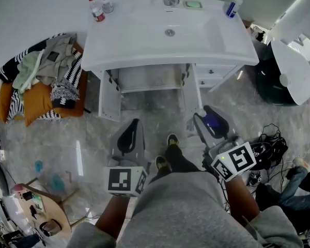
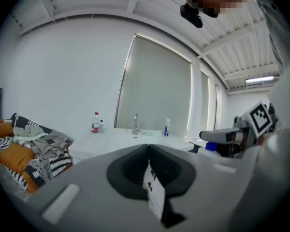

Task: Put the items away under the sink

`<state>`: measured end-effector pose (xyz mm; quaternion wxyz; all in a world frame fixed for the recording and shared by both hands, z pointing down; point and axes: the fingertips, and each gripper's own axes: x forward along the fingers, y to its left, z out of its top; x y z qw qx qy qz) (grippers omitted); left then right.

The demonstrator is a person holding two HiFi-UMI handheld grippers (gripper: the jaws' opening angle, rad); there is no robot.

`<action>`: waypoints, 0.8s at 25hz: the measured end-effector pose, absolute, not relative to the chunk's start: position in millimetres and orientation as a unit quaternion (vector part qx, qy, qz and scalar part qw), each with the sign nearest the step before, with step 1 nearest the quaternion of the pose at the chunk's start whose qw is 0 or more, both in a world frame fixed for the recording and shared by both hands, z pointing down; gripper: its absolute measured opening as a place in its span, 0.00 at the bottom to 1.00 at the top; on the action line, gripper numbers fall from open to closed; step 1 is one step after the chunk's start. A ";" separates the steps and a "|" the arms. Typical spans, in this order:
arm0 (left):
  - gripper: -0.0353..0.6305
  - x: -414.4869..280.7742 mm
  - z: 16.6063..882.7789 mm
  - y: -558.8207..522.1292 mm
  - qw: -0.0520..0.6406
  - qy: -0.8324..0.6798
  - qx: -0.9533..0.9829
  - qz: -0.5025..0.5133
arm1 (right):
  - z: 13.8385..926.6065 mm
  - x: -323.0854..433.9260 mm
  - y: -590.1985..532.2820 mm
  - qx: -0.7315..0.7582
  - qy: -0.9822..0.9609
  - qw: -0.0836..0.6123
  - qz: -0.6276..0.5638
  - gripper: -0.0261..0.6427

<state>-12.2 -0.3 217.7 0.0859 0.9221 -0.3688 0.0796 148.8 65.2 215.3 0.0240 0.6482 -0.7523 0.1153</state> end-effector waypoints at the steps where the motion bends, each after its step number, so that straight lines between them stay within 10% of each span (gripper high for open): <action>1: 0.07 -8.6 217.7 -3.1 0.085 -0.368 0.922 0.081 | 215.2 152.6 62.8 0.648 -0.752 0.024 0.116 0.26; 20: 0.07 27.0 220.2 -42.8 0.078 -0.371 0.920 0.095 | 221.9 203.6 25.5 0.653 -0.748 0.030 0.118 0.25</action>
